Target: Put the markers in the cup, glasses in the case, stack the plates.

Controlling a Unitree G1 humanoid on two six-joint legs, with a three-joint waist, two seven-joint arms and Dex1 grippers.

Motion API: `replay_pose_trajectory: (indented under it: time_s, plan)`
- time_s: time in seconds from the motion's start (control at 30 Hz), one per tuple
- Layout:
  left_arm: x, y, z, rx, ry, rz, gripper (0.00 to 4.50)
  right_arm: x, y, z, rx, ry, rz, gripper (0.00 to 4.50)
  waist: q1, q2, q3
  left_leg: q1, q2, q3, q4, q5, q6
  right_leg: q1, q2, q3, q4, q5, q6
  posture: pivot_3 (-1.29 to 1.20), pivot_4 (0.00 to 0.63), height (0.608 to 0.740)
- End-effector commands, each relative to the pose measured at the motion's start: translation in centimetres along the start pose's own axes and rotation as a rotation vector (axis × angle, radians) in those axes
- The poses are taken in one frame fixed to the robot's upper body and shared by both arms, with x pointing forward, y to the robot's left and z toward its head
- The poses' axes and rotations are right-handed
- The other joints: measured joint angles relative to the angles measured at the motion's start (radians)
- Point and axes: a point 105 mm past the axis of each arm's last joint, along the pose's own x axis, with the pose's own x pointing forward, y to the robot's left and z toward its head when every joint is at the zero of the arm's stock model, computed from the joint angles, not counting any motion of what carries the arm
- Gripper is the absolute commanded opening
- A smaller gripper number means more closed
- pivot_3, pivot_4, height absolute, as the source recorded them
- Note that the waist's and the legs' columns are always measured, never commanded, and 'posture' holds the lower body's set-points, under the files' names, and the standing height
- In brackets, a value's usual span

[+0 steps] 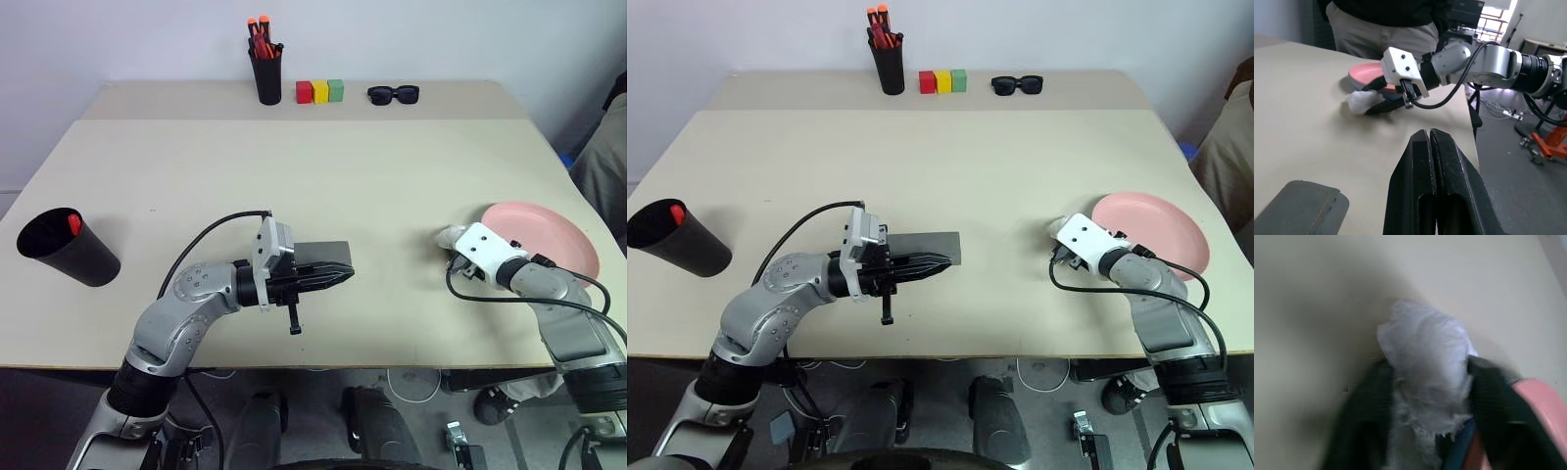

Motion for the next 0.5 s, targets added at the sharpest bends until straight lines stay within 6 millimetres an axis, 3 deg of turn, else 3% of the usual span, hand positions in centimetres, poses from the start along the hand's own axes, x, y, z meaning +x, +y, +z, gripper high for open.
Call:
replay_pose_trajectory:
  time_s: [0.03,0.13,0.27,0.4,0.5]
  plan:
    - [0.1,-0.5,0.8,0.027,-0.026,-0.016,0.0,-0.5,-1.0,1.1,-0.029,-0.035,-0.03,0.04,0.0,0.0,0.0,0.0,0.0,0.0,0.0,0.0,0.0,0.0,0.0,0.0,0.0,0.0,0.0,0.0,0.15,0.74]
    - [0.2,-0.5,0.8,0.025,-0.027,-0.021,0.0,-1.4,-1.9,2.4,-0.037,-0.077,-0.055,0.02,0.0,0.0,0.0,0.0,0.0,0.0,0.0,0.0,0.0,0.0,0.0,0.0,0.0,0.0,0.0,0.0,0.15,0.74]
    - [0.0,-0.5,0.7,0.024,-0.026,-0.023,0.0,-3.7,-4.8,3.4,0.03,-0.098,-0.15,0.02,0.001,0.0,0.0,0.0,0.0,0.0,0.0,0.0,0.0,0.0,0.0,0.0,0.0,0.0,0.0,0.0,0.15,0.74]
    - [0.1,-0.5,0.7,0.018,-0.029,-0.035,0.0,-6.3,-7.7,1.3,0.09,-0.007,-0.273,0.02,0.006,0.0,0.0,-0.001,0.0,-0.002,0.0,0.0,0.0,0.0,0.0,-0.001,-0.001,0.0,0.0,0.0,0.15,0.74]
    - [0.5,-0.6,0.8,0.014,-0.035,-0.047,0.0,-7.0,-7.8,-1.3,0.107,0.098,-0.281,0.02,0.003,0.0,0.0,-0.002,0.0,-0.001,0.0,0.0,0.0,0.0,0.0,-0.001,-0.001,0.0,0.0,0.0,0.15,0.74]
